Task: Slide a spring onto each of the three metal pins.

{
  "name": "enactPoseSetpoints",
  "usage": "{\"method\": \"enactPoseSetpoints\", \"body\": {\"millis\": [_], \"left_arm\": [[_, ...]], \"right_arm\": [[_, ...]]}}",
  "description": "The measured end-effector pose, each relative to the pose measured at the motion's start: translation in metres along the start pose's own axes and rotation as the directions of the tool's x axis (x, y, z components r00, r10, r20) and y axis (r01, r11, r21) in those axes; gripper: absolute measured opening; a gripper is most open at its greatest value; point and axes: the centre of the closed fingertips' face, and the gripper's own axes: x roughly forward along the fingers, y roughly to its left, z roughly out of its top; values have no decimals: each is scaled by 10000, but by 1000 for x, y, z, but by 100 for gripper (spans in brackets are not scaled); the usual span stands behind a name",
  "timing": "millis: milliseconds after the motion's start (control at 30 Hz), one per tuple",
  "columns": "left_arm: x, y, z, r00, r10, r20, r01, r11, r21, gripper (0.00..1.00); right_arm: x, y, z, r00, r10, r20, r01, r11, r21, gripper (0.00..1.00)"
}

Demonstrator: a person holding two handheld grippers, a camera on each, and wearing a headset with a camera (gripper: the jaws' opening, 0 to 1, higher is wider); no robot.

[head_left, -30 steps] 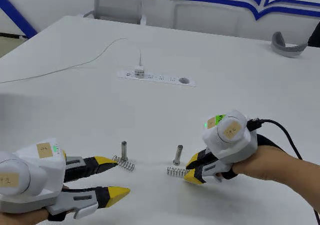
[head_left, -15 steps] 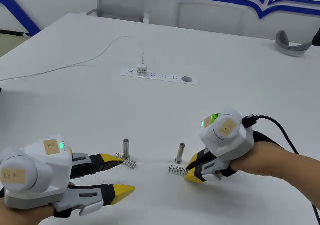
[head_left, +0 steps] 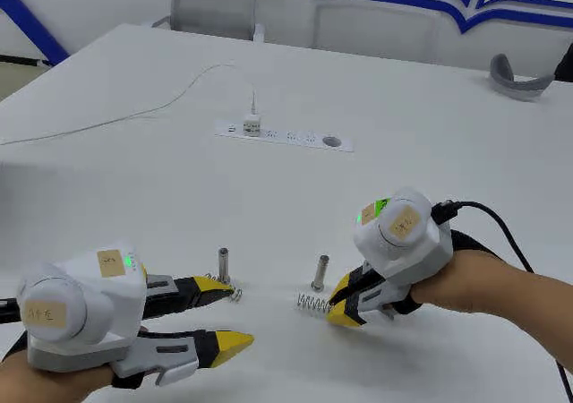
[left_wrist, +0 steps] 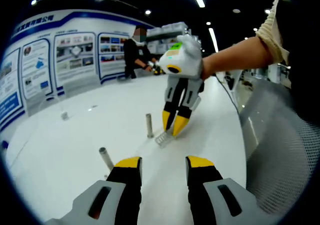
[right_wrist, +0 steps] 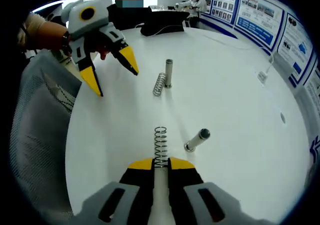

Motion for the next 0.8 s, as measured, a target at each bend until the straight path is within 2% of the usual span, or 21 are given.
{"method": "enactPoseSetpoints", "body": {"millis": [400, 800], "left_arm": [[14, -11, 5, 9986, -527, -103, 531, 9976, 443, 35], [18, -19, 9, 9964, -843, -37, 843, 9943, 652, 33]], "right_arm": [[-14, 31, 27, 9984, 557, 23, -550, 9905, -1259, 12], [-18, 49, 45, 9958, 918, 12, -895, 9739, -2084, 12]]}}
